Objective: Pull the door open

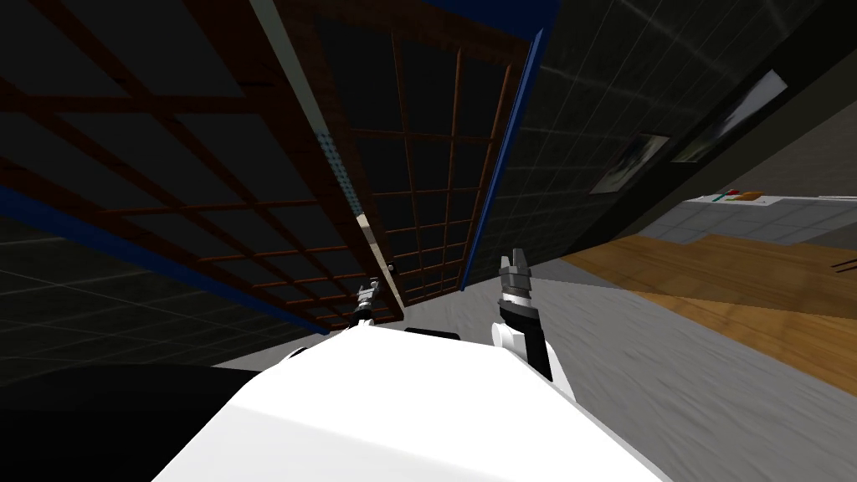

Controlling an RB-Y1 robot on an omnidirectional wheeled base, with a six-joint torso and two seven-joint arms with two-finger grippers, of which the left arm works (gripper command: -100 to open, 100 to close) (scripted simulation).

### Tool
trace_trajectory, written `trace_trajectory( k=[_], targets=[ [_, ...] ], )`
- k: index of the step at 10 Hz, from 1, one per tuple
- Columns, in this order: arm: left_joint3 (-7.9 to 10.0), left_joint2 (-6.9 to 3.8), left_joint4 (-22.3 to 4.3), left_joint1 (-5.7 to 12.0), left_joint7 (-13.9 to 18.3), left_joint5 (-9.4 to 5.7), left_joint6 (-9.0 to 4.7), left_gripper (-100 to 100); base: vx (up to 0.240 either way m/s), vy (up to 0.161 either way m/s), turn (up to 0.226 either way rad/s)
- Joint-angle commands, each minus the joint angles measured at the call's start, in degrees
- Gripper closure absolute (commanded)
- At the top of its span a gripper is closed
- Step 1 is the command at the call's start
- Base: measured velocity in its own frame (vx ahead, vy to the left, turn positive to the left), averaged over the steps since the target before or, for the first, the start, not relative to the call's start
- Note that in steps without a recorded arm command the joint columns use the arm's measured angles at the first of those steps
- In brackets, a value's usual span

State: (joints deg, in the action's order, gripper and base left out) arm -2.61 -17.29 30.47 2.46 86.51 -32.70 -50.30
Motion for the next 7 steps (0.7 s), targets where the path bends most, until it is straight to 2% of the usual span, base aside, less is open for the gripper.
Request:
trace_trajectory(
  k=[1,2,3,4,5,6,7],
  targets=[
    [0.92,-0.92,-1.7,-0.96,0.1,-0.51,-0.01,100,0.006,0.002,-0.022],
    [0.92,-0.92,-1.7,-0.96,0.1,-0.51,-0.01,100,0.019,-0.001,-0.001],
    [0.92,-0.92,1.0,-0.96,0.1,-0.51,-0.01,100,0.004,-0.001,0.045],
    [0.92,-0.92,0.7,-0.96,0.1,-0.51,-0.01,100,0.0,0.0,0.0],
    [0.92,-0.92,-1.7,-0.96,0.1,-0.51,-0.01,100,0.008,0.007,-0.038],
    [0.92,-0.92,-0.2,-0.96,0.1,-0.51,-0.01,100,0.007,0.004,-0.002],
    [-0.42,-0.65,1.1,-1.48,0.6,0.22,0.15,100,-0.134,0.01,-0.058]
  ],
)
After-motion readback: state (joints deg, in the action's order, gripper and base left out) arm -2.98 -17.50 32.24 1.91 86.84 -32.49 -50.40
